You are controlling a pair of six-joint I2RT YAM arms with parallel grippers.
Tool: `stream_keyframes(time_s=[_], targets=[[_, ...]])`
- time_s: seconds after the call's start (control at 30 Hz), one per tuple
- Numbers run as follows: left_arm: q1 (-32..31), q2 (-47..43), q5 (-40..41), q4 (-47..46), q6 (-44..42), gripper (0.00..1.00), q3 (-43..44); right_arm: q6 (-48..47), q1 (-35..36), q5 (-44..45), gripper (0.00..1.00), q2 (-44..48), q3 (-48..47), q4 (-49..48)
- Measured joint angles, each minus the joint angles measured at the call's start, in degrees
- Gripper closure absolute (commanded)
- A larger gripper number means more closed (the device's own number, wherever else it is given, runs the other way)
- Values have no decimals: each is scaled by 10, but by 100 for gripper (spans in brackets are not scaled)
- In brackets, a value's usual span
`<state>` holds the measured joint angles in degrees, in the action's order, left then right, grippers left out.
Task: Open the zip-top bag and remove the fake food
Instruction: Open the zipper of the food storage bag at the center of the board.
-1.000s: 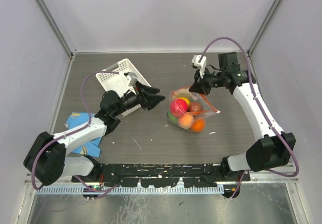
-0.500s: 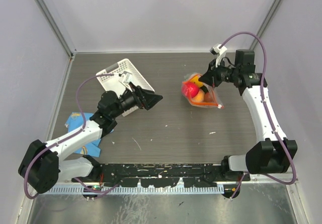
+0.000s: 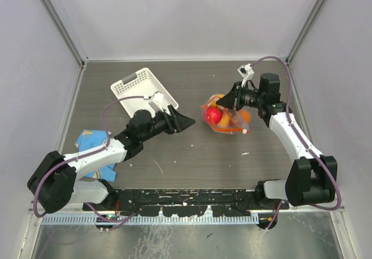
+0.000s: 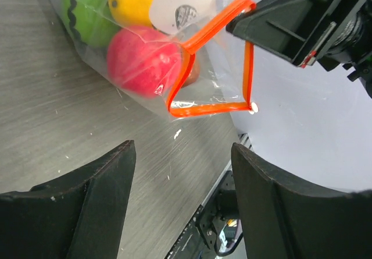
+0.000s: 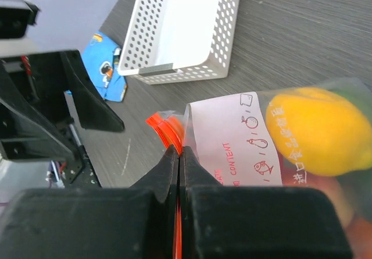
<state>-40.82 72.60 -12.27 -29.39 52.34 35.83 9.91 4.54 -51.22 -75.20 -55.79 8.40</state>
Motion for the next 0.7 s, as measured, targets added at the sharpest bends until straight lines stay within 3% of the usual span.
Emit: stream_keyframes(time_s=[0.2, 0.37, 0.7], targets=[[-63, 1, 98, 32, 13, 28, 3, 75, 13, -6, 99, 13, 26, -81], [-75, 49, 158, 67, 29, 28, 49, 96, 18, -5, 99, 13, 33, -105], [-103, 113, 238, 151, 38, 36, 154, 96, 24, 2, 99, 12, 34, -108]])
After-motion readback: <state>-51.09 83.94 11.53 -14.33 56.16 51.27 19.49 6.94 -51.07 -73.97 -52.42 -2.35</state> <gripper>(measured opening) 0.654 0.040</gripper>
